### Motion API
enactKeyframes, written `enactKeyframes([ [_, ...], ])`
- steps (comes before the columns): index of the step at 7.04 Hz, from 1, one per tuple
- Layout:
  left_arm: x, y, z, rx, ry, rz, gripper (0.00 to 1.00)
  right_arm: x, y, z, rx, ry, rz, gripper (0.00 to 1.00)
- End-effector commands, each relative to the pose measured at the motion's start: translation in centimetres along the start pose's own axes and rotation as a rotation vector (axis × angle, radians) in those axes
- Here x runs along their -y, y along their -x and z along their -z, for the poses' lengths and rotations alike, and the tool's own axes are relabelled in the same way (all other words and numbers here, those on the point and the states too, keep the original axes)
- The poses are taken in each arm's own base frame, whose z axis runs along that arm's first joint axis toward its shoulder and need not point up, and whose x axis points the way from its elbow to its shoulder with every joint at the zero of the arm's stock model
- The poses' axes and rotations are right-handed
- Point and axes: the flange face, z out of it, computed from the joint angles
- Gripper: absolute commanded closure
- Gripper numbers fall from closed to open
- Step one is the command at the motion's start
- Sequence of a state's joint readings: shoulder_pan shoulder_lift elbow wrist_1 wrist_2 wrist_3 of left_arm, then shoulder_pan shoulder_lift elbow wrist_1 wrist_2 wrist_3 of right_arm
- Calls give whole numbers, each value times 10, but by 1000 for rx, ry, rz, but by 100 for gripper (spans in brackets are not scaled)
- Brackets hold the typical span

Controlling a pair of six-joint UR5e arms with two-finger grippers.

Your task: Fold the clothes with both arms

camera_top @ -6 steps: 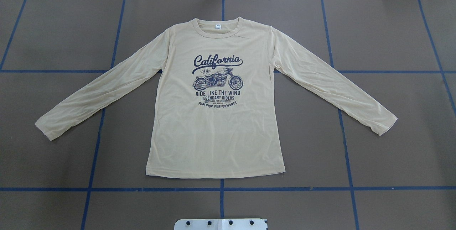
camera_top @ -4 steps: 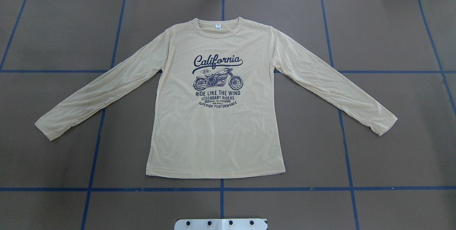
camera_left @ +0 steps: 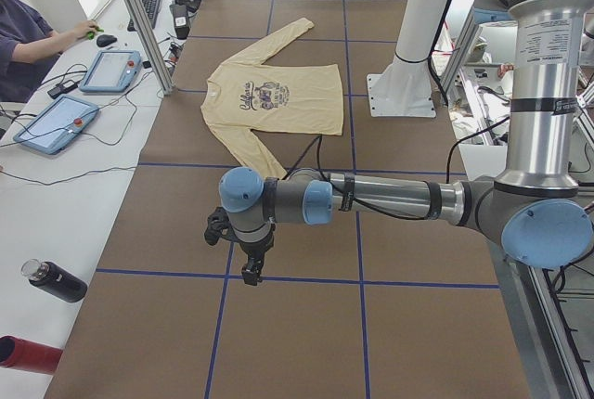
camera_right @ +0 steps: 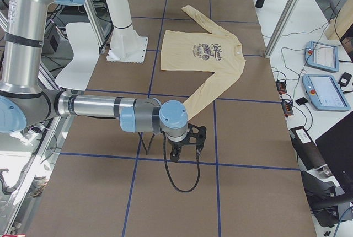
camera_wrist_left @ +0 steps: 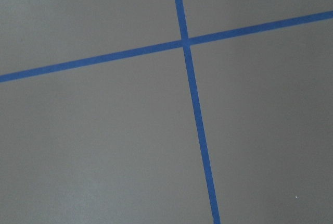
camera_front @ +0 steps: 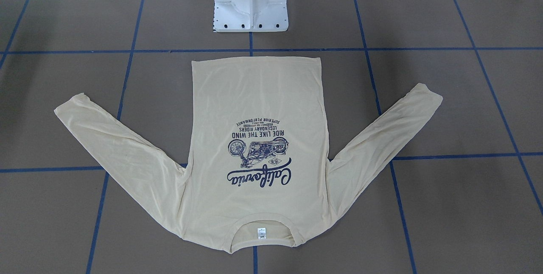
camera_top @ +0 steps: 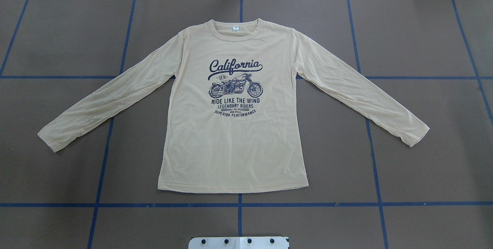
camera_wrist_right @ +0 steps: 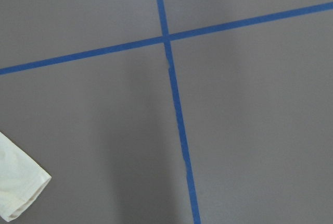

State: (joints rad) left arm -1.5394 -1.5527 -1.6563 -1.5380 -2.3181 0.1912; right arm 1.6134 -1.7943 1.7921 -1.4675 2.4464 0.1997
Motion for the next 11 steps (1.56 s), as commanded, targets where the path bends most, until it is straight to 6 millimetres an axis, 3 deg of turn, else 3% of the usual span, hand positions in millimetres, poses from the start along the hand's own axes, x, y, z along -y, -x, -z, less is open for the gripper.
enactKeyframes([
  [1,29,-12,16,17,-111,-105,0,18,41,-10,96,-15,139,0],
  [2,32,-15,20,20,-135,-126,0,36,78,-37,114,38,218,0],
  [4,35,-13,19,28,-183,-148,0,50,155,-78,105,105,320,0],
  [5,32,6,-2,17,-154,-63,0,50,190,-100,53,116,360,0],
  [6,26,9,-6,19,-183,-61,0,45,211,-115,25,118,367,0],
  [7,25,11,-8,21,-196,-74,0,35,219,-123,52,87,379,0],
  [8,24,11,-7,21,-198,-75,0,17,247,-143,69,63,274,1],
  [9,24,10,-5,22,-202,-79,0,-12,264,-176,37,23,230,1],
  [10,25,9,-5,23,-203,-78,0,-23,271,-191,10,12,232,1],
  [11,25,9,-4,22,-204,-78,0,-28,257,-197,-14,33,214,1],
])
